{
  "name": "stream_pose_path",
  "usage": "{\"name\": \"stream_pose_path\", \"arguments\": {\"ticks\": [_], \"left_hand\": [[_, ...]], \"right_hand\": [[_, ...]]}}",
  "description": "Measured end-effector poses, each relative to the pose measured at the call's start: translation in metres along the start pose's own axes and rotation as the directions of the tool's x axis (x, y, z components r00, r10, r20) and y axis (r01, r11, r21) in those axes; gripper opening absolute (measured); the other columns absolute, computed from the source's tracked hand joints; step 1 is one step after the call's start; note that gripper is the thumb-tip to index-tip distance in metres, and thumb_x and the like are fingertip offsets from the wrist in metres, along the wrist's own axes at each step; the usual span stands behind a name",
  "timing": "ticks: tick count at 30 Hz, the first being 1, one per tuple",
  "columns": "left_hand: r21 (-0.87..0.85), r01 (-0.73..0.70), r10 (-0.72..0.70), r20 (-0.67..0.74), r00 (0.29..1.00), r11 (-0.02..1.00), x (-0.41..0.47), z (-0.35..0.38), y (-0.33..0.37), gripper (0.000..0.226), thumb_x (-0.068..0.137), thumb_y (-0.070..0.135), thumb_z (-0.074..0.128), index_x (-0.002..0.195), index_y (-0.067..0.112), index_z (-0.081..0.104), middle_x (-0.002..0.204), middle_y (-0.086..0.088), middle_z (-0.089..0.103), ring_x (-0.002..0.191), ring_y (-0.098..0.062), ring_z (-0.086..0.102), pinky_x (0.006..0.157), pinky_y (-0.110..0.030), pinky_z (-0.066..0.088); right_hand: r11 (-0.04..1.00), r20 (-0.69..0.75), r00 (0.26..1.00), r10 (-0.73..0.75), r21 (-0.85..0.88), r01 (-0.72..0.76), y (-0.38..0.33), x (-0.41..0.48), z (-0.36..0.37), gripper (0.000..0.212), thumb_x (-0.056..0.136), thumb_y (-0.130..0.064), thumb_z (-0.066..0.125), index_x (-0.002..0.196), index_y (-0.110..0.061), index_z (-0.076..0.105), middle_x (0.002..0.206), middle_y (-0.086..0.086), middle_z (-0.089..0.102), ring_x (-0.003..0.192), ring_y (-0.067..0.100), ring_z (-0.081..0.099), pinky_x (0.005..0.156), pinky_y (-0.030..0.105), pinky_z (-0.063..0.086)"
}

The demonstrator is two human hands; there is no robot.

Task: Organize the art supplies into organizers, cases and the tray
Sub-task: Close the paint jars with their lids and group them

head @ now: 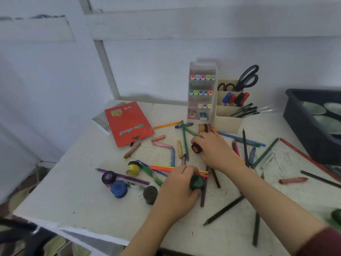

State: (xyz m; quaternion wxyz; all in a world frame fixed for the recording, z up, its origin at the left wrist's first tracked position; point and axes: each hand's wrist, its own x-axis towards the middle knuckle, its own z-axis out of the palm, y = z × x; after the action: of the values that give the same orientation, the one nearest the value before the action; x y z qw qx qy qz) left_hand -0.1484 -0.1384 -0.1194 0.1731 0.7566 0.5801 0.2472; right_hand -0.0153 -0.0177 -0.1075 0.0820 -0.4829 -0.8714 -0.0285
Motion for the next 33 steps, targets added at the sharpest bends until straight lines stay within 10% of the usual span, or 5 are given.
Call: {"name": "stream_pose_path", "arguments": {"ticks": [9, 13, 17, 23, 33], "left_hand": [[-0.303, 0.115, -0.118, 0.009, 0.993, 0.946, 0.009, -0.009, 0.002, 0.014, 0.081, 0.022, 0.065, 0.091, 0.022, 0.055, 0.085, 0.007, 0.055, 0.07, -0.001, 0.049, 0.063, -0.011, 0.041], [-0.709, 0.366, -0.355, 0.173, 0.919, 0.603, 0.02, -0.014, 0.025, 0.014, 0.085, 0.009, 0.064, 0.095, 0.017, 0.058, 0.088, -0.007, 0.069, 0.073, -0.016, 0.066, 0.071, -0.025, 0.055], [-0.834, 0.449, -0.284, 0.367, 0.886, 0.321, 0.027, -0.009, 0.058, 0.023, 0.089, -0.005, 0.052, 0.103, 0.009, 0.065, 0.095, -0.013, 0.067, 0.08, -0.021, 0.068, 0.075, -0.029, 0.058], [-0.772, 0.398, -0.143, 0.379, 0.914, 0.496, 0.026, 0.027, 0.105, 0.02, 0.083, 0.001, 0.062, 0.093, 0.016, 0.071, 0.084, 0.002, 0.073, 0.076, -0.005, 0.065, 0.069, -0.018, 0.051], [-0.666, 0.208, -0.068, 0.23, 0.971, 0.716, 0.014, 0.081, 0.164, 0.031, 0.078, 0.011, 0.071, 0.101, 0.032, 0.068, 0.094, 0.01, 0.071, 0.089, -0.001, 0.066, 0.081, -0.017, 0.052]], "right_hand": [[0.882, -0.056, 0.945, 0.321, 0.382, -0.277, 0.006, -0.04, -0.036, 0.031, 0.081, -0.034, 0.063, 0.107, -0.021, 0.052, 0.091, -0.007, 0.057, 0.083, 0.013, 0.053, 0.072, 0.029, 0.044], [0.817, -0.033, 0.922, 0.386, 0.476, -0.325, 0.02, -0.078, -0.052, 0.022, 0.083, -0.037, 0.061, 0.102, -0.025, 0.063, 0.093, -0.011, 0.061, 0.081, 0.003, 0.052, 0.069, 0.018, 0.04], [0.72, -0.026, 0.882, 0.47, 0.59, -0.367, 0.035, -0.128, -0.062, 0.013, 0.08, -0.032, 0.068, 0.092, -0.03, 0.062, 0.088, -0.016, 0.061, 0.081, 0.0, 0.054, 0.067, 0.013, 0.038], [0.688, -0.068, 0.837, 0.544, 0.607, -0.398, 0.061, -0.212, -0.076, 0.031, 0.077, -0.018, 0.071, 0.088, -0.04, 0.053, 0.085, -0.025, 0.061, 0.088, -0.011, 0.052, 0.068, 0.001, 0.039], [0.773, -0.023, 0.861, 0.508, 0.455, -0.443, 0.105, -0.291, -0.079, 0.031, 0.067, -0.032, 0.082, 0.085, -0.042, 0.058, 0.095, -0.029, 0.059, 0.082, 0.0, 0.054, 0.064, 0.02, 0.042]]}}
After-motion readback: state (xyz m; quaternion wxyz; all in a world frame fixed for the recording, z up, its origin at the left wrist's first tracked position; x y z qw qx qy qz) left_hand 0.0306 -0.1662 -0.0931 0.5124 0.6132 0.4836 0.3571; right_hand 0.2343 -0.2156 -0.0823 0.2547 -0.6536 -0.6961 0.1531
